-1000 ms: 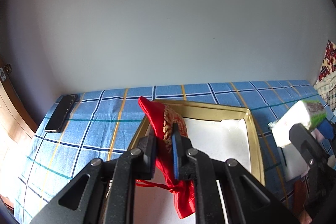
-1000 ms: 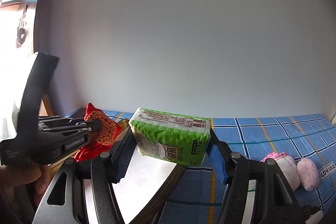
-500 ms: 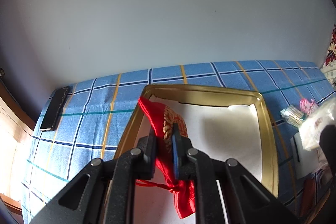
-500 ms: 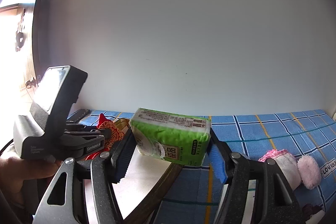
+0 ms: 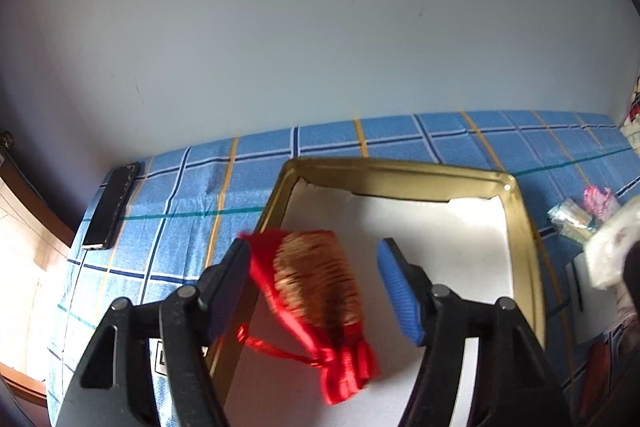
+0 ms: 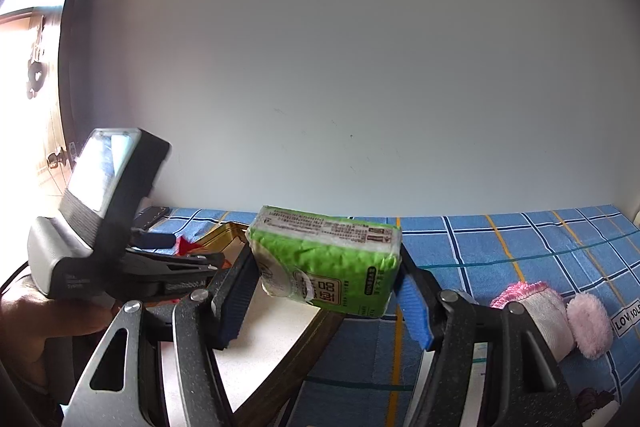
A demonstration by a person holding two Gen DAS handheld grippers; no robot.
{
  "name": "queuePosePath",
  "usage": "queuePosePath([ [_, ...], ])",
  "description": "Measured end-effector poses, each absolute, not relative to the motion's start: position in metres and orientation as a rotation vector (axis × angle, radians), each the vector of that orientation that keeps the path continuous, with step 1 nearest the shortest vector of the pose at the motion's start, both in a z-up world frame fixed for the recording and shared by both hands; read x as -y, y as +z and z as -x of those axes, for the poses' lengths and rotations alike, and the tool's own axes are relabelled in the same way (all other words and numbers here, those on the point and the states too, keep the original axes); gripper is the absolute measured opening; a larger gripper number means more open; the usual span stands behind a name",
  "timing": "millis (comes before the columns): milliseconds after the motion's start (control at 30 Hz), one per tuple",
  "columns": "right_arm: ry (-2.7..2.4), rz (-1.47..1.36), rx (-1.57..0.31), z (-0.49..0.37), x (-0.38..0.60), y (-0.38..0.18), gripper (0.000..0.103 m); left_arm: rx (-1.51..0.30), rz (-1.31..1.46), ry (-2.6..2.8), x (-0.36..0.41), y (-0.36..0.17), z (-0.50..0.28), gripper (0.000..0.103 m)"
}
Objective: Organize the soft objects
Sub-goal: 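Open the left gripper to drop the red pouch into the tray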
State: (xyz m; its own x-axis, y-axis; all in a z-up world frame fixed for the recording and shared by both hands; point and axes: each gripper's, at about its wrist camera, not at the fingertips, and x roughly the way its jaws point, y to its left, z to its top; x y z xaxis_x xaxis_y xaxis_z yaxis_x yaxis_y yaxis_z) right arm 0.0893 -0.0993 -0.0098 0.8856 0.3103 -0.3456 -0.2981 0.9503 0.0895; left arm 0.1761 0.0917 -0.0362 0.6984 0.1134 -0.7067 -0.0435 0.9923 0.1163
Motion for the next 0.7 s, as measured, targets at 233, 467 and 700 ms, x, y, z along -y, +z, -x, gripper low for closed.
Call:
queuePosePath([
  [233,0.307,-0.031,-0.373,-0.092,0.1,-0.011,0.066,-0.727,-0.081,0.11,-0.094,-0.027,-0.158,0.078],
  [467,0.296,-0.026,-0.376,-0.091,0.102,-0.014,0.066,-0.615,-0.05,0.168,-0.102,-0.02,-0.13,0.092],
  [700,0.295,-0.001,-0.38,-0.089,0.097,-0.017,0.066,-0.517,-0.006,0.172,-0.114,-0.013,-0.113,0.099],
])
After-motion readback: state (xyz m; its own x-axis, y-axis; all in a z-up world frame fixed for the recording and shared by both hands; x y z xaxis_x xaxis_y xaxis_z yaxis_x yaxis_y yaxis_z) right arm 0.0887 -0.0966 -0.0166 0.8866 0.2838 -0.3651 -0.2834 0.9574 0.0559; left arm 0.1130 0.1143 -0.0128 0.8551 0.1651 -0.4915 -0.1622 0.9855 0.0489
